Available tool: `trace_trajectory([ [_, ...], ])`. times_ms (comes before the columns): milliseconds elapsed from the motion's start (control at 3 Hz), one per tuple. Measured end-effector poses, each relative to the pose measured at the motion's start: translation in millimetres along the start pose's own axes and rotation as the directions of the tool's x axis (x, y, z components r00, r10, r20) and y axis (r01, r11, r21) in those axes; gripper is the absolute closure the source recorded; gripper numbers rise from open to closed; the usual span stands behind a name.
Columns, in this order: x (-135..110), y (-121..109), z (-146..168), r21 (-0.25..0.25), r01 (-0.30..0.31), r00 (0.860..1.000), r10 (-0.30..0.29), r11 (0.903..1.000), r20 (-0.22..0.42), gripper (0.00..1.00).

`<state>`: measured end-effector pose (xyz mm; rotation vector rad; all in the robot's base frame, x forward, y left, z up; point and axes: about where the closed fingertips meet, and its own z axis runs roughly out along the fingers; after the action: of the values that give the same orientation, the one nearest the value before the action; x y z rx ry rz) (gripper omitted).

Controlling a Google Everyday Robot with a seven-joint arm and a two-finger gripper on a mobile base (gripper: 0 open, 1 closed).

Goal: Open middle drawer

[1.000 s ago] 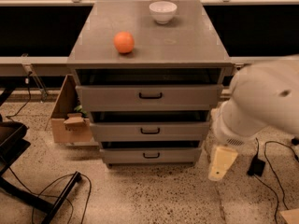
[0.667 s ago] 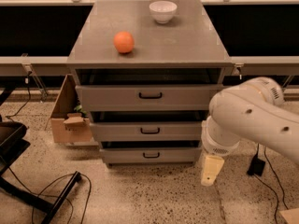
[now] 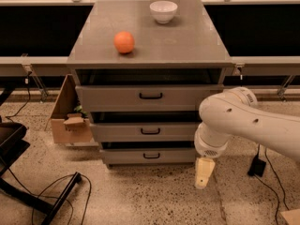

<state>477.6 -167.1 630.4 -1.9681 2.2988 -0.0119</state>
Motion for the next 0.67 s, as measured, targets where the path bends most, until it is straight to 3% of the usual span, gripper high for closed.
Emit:
trace_trajectory([
  [333,0,0,-1,0.001,0.0,1.0,0.0,1.0,0.0,0.0],
  [667,3,-29,52,0.015,-0.005,1.0,0.004,0.9999,0.02,0.0],
])
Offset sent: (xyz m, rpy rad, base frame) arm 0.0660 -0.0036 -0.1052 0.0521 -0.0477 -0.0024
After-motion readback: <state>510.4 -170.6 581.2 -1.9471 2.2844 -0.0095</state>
